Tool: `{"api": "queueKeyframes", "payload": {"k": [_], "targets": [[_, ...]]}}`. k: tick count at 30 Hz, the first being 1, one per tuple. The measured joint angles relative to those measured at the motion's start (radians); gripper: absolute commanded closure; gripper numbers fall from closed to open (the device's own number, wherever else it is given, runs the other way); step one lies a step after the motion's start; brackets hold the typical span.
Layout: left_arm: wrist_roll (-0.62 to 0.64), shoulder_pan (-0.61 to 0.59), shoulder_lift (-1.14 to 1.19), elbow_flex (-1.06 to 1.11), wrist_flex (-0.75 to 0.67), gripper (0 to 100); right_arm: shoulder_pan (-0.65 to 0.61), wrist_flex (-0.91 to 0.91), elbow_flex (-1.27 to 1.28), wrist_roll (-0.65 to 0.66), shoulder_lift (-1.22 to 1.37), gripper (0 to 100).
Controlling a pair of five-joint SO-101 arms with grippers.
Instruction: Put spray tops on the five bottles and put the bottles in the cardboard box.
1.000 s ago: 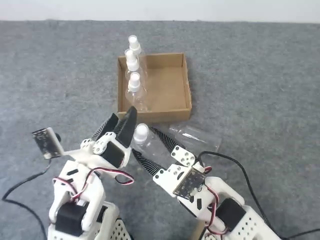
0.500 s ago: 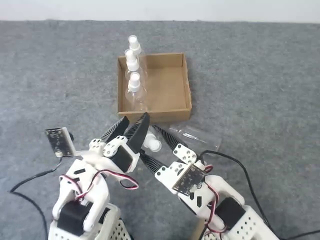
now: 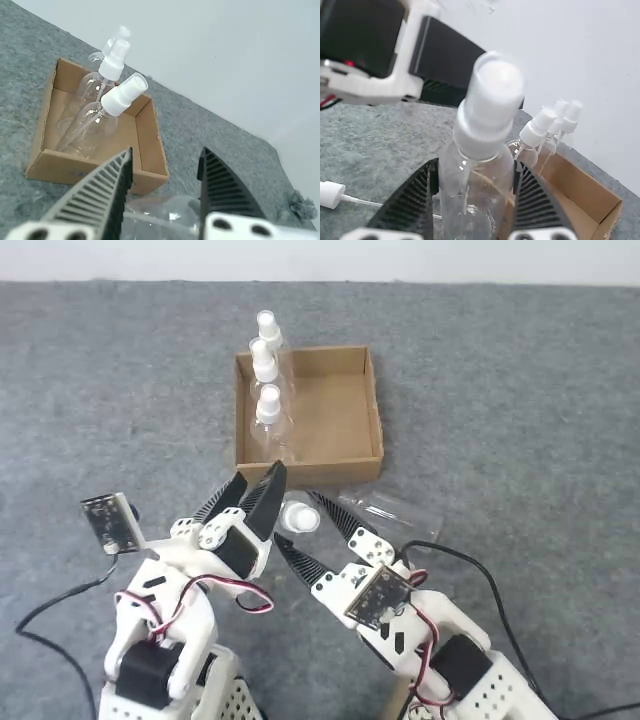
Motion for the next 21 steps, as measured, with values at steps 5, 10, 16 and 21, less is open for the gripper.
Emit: {"api": "queueKeyframes", "payload": {"k": [5,10,16,21], "targets": [[0.003,0.000,0.000,0.000,0.000,80,0.003,0.000,0.018,0.000,0.000,99.1],[0.003,-0.091,0.000,0.000,0.000,80,0.063,0.000,0.018,0.000,0.000,99.1],[-0.037,-0.245,0.000,-0.046,0.000,80,0.098,0.000,0.018,0.000,0.000,99.1],[-0.069,-0.342,0.000,-0.046,0.000,80,0.097,0.000,0.021,0.000,0.000,99.1]]}}
